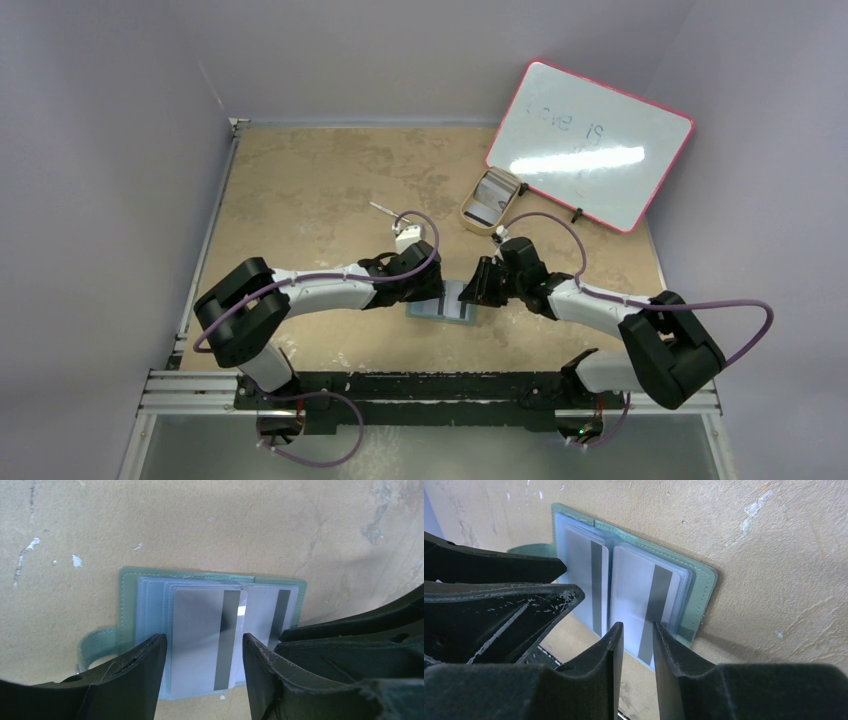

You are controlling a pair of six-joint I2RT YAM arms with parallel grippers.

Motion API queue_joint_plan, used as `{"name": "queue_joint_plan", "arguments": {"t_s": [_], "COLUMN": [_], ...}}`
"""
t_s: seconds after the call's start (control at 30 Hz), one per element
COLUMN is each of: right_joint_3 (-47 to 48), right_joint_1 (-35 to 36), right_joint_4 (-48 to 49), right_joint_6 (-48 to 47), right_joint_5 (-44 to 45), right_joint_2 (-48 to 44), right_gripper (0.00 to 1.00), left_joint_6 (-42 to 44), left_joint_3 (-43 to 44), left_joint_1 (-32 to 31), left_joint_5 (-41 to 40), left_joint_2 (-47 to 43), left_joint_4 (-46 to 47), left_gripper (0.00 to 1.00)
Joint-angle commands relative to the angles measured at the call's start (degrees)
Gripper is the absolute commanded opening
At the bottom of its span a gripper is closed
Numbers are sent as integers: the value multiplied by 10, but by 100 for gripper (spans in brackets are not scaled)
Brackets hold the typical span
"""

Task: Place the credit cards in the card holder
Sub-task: Turn over the card slot in the card holder.

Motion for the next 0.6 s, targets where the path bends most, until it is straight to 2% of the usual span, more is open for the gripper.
{"name": "queue_joint_plan", "arguments": {"t_s": [0.0,0.57], "right_joint_3": [-1,-9], "right_joint_1": [3,3], "right_joint_4": [7,11], "right_joint_6": [-1,7], "right_joint_5": [6,10], "right_joint_2": [-4,-11], "right_gripper": [30,30], "left_joint_6": [-7,-32], "left_joint_3": [-1,-23], "left_joint_1": [2,2], "left_joint_5": [25,42], "left_joint_2": [-6,-39], "left_joint_4": [48,90], "left_gripper": [56,56]}}
